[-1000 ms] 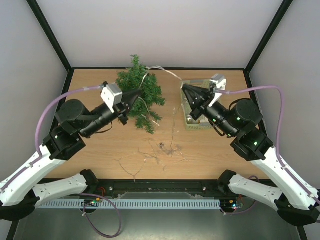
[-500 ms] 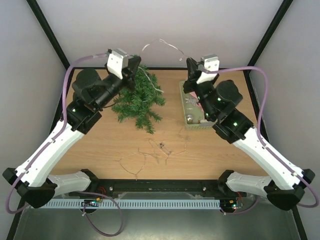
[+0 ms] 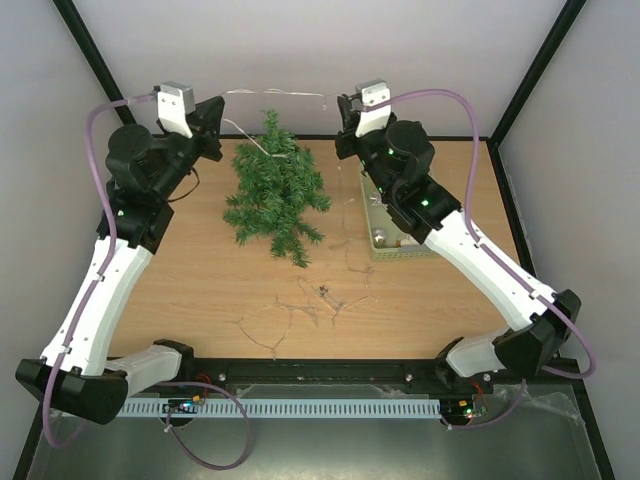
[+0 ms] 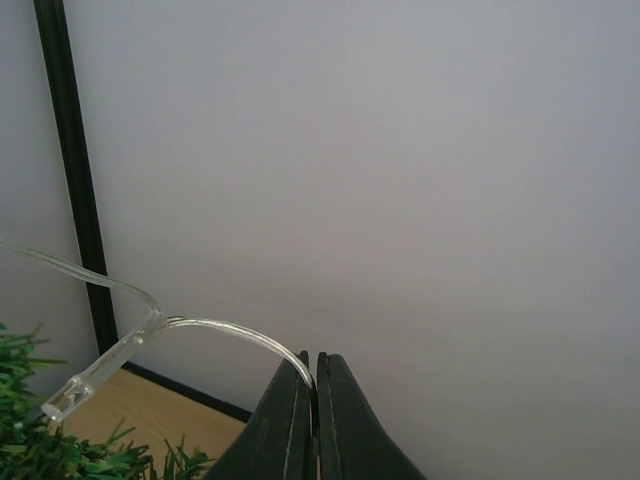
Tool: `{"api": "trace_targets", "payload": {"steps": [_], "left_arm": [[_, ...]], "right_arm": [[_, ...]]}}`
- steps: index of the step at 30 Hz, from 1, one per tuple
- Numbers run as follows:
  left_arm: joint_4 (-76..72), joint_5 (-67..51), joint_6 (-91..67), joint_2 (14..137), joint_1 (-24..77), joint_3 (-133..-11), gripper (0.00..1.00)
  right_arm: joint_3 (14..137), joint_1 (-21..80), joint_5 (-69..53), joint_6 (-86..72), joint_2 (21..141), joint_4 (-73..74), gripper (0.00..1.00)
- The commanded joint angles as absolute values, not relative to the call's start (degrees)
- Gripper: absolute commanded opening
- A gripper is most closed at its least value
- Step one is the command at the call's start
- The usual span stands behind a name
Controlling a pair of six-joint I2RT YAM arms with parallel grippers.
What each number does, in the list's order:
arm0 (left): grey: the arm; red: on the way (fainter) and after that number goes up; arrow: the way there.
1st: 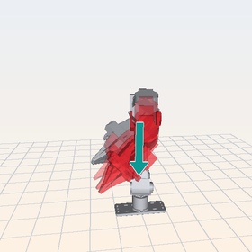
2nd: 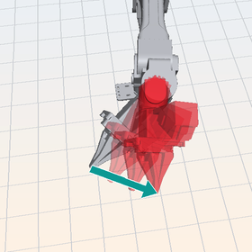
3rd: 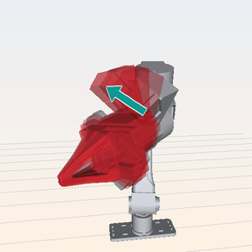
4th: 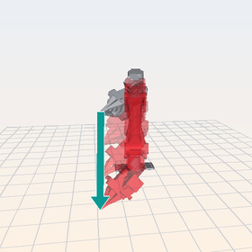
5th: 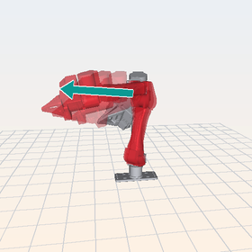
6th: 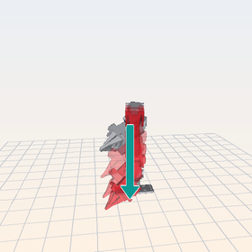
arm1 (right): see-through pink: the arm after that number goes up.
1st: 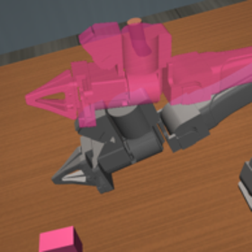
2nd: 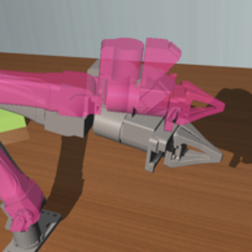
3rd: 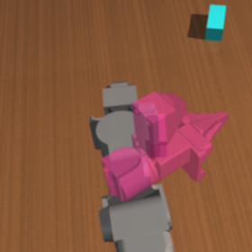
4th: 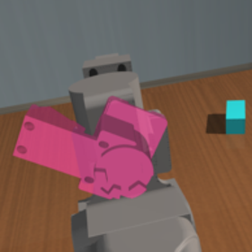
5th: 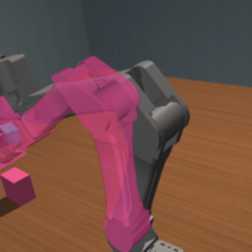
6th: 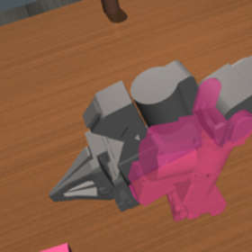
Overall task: Decorate the small christmas tree
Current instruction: Wrap the decoration item around the Christmas tree.
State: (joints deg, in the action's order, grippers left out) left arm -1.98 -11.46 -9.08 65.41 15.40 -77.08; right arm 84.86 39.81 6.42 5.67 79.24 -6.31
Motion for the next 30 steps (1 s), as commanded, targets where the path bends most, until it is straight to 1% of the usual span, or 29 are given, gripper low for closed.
{"api": "trace_targets", "payload": {"steps": [1,4,10,18,20,22,26,27,28,29,30], "left_arm": [[-3.74,-15.16,-11.77,65.22,12.73,-75.69,0.02],[-3.39,-15.65,-11.91,66.25,11.45,-75.78,0.02],[-1.0,-18.38,-12.18,69.85,10.46,-78.12,0.02],[4.62,-24.27,-12.33,74.42,10.37,-81.55,0.02],[5.83,-25.89,-12.22,74.8,10.33,-82.4,0.04],[8.08,-26.42,-12.12,75.28,10.36,-83.73,0.07],[10.56,-26.19,-12.25,74.65,10.37,-85.02,0.2],[10.81,-25.94,-12.48,74.17,10.37,-85.09,0.26],[11.06,-25.52,-12.81,73.73,10.37,-85.16,0.33],[11.41,-25.42,-12.97,73.26,10.37,-85.16,0.37],[11.76,-25.47,-13.05,72.77,10.36,-85.19,0.39]], "right_arm": [[87.21,38.58,5.94,4.13,80.61,-6.87,0.02],[87.61,37.25,7.5,3.22,81.46,-5.3,0.02],[87.95,35.6,6.86,2.71,82.7,-0.02,0.02],[84.24,35.6,7.18,0.23,78.24,8.78,0.02],[83.32,35.56,6.4,-0.74,76.85,10.44,0.02],[82.61,35.57,5.57,-1.65,75.7,12.03,0.02],[81.45,35.59,1.46,-2.27,73.44,13.31,0.02],[81.17,35.55,0.26,-2.63,72.98,13.4,0.02],[80.98,35.59,-0.95,-3.16,72.51,13.69,0.02],[81.03,35.6,-2.14,-3.69,72.24,14.09,0.02],[81.11,35.6,-3.3,-4.27,72.17,14.75,0.02]]}}
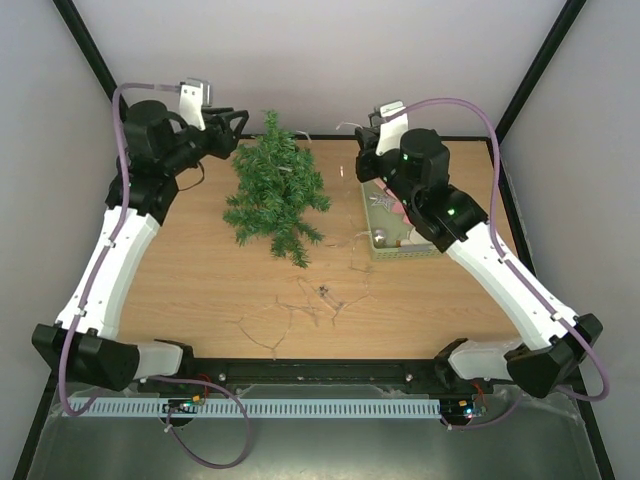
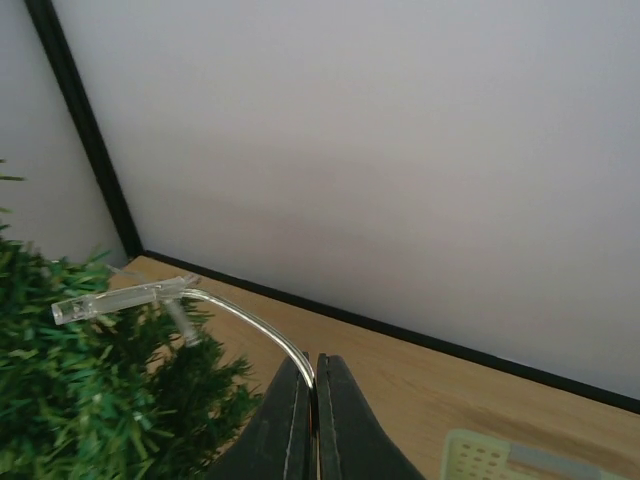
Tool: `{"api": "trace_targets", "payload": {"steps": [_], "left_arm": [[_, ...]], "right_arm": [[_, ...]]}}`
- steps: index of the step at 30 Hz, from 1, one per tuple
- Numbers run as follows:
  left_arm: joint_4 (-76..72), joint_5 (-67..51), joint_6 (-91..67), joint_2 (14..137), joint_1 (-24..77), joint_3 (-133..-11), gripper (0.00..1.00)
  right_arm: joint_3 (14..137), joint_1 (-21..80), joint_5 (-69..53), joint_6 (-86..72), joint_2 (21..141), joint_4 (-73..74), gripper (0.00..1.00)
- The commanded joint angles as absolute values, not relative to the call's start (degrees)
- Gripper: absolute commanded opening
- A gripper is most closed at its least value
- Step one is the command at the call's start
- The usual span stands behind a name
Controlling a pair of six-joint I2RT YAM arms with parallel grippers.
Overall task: Decorate the small christmas tree
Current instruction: Wrap the decoration item around the Christmas tree.
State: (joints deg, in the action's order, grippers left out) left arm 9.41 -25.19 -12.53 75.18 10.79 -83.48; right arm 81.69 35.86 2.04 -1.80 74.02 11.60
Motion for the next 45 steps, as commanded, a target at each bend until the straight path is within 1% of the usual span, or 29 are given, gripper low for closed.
{"api": "trace_targets", "payload": {"steps": [1,6,12,16,23,29,32,35,41,45], "left_arm": [[12.15,-25.44,-13.08,72.07,10.37,-85.12,0.4],[14.23,-25.65,-13.01,68.13,10.37,-83.2,0.43],[14.23,-26.78,-12.85,60.7,10.97,-75.09,0.43],[14.6,-27.82,-12.44,56.34,14.22,-69.96,0.43],[11.08,-27.4,-11.25,49.35,22.52,-58.79,0.43],[5.67,-26.76,-10.09,46.91,30.39,-53.37,0.41],[2.45,-24.17,-8.8,46.05,34.63,-50.91,0.41],[0.24,-21.87,-7.77,45.99,37.59,-48.94,0.41],[-0.11,-16.09,-5.12,47.32,42.61,-47.96,0.42],[-1.1,-13.81,-4.94,47.9,44.71,-47.3,0.43]], "right_arm": [[81.2,35.6,-4.35,-4.88,72.16,15.46,0.02],[80.86,35.55,-10.97,-8.29,71.37,20.07,0.02],[78.25,35.59,-19.08,-12.65,67.88,23.59,0.02],[75.23,35.75,-23.82,-15.66,65.82,23.94,0.02],[66.51,36.28,-29.96,-23.52,63.68,16.72,0.02],[63.73,36.57,-34.68,-30.46,63.53,9.56,0.02],[63.71,36.56,-33.33,-32.1,62.75,8.36,0.02],[64.28,36.56,-29.17,-31.57,61.64,9.35,0.02],[66.94,36.56,-13.89,-21.36,60.15,18.98,0.02],[66.51,36.56,-8.83,-17.14,60.18,21.48,0.02]]}}
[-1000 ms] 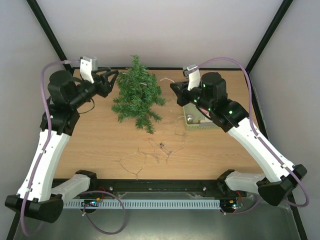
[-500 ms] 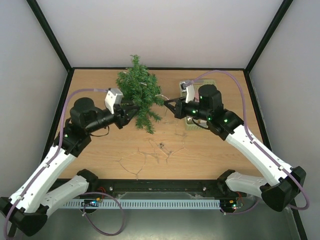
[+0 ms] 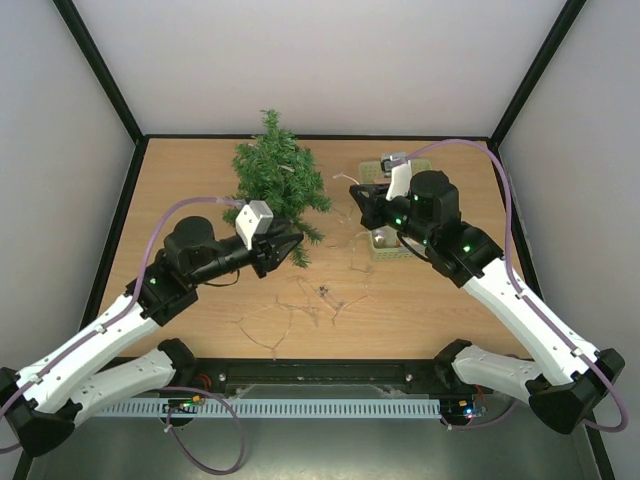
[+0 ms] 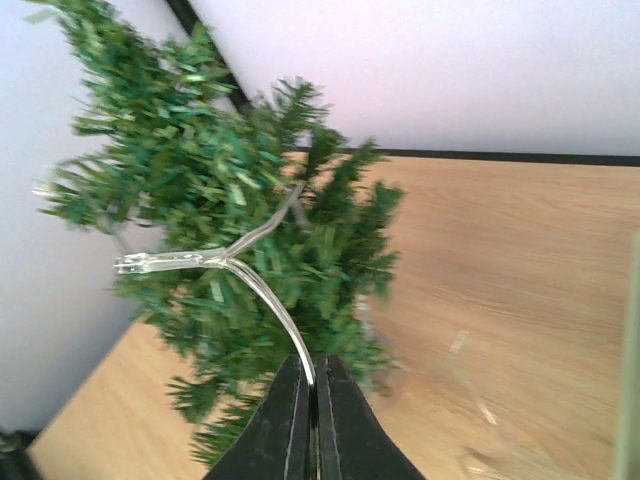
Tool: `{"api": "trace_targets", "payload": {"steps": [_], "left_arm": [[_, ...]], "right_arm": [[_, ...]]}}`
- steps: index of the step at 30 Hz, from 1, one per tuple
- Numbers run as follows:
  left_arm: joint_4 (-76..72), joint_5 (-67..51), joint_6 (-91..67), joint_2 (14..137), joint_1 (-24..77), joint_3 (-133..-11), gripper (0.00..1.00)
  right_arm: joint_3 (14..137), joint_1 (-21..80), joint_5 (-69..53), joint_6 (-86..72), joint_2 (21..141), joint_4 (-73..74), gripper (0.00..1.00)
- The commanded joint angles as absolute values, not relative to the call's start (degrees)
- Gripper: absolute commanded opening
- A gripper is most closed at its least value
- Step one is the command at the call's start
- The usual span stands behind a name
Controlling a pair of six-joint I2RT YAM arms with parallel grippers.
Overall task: Decorate the small christmas tree
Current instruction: Wrap the decoration item around the Christmas tree.
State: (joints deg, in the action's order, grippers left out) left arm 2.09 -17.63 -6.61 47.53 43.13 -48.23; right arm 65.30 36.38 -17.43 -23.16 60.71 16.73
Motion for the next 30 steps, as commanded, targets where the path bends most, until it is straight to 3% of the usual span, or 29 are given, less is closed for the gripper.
{"api": "trace_targets", "payload": {"steps": [1,5,11,22,30], "left_arm": [[-1.14,-13.39,-4.86,48.03,45.03,-47.28,0.43],[-0.89,-11.82,-4.51,48.17,45.9,-47.46,0.43],[-0.02,-10.85,-3.92,47.79,46.07,-47.46,0.44],[0.89,-9.99,-3.6,46.31,46.21,-47.4,0.44],[2.59,-7.19,-4.33,43.94,46.22,-47.21,0.46]], "right_arm": [[66.32,36.56,-9.4,-16.66,60.25,21.38,0.02],[66.08,36.56,-9.79,-14.83,60.96,21.1,0.02],[64.63,36.56,2.09,-7.34,60.73,17.69,0.02],[59.61,36.56,2.9,2.28,64.09,-6.32,0.02],[55.11,36.56,9.84,12.53,65.93,-11.09,0.02]]}}
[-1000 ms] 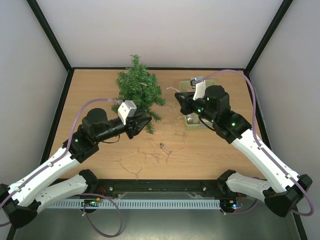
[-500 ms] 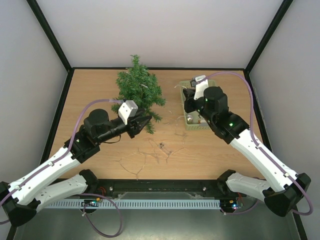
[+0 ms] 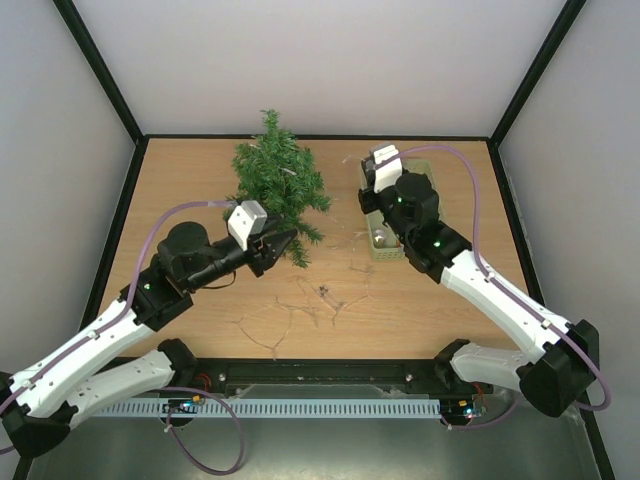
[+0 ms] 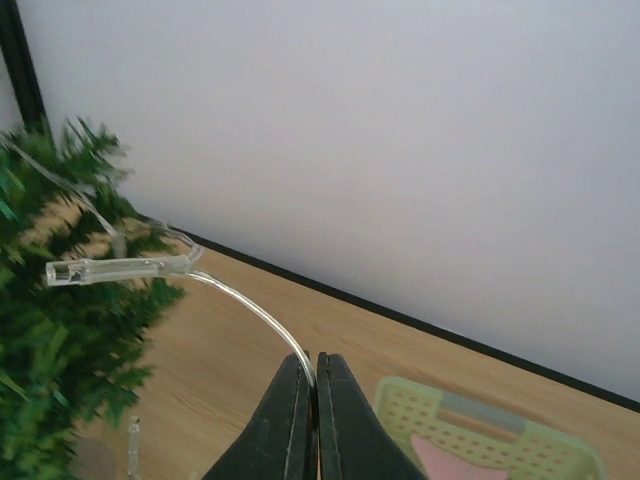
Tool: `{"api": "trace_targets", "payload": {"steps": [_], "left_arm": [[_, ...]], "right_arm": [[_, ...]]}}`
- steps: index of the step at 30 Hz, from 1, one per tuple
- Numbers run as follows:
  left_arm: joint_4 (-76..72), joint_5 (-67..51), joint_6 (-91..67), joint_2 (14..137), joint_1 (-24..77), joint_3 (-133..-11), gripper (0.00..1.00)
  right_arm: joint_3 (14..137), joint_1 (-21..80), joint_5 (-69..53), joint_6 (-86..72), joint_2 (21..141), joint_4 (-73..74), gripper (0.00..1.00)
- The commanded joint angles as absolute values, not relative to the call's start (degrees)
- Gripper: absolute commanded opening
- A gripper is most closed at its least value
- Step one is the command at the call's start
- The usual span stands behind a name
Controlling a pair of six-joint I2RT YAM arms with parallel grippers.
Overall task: Decorate the small christmas tree
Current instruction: Wrap the decoration item around the Christmas tree.
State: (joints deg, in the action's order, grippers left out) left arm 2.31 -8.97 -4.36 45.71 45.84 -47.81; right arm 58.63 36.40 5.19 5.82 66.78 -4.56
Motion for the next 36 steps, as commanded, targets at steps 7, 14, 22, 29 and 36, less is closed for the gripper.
{"api": "trace_targets", "payload": {"steps": [7,14,22,29,36], "left_arm": [[2.66,-6.6,-3.83,43.66,46.23,-47.95,0.47],[3.85,-6.43,-3.29,43.02,46.23,-46.99,0.47],[-0.85,-11.02,-6.63,43.01,46.31,-43.65,0.45],[-4.93,-8.73,-7.09,44.71,49.02,-42.26,0.45],[-11.36,-6.0,-5.55,49.51,53.63,-43.12,0.45]], "right_arm": [[56.68,36.56,11.53,14.75,66.21,-5.37,0.02],[61.15,36.56,-9.61,-0.65,60.97,14.06,0.02],[62.73,36.65,-26.75,-18.26,58.78,15.94,0.02],[59.4,37.08,-34.26,-31.56,58.78,7.69,0.02],[54.49,38.43,-38.59,-41.72,57.44,-4.59,0.02]]}}
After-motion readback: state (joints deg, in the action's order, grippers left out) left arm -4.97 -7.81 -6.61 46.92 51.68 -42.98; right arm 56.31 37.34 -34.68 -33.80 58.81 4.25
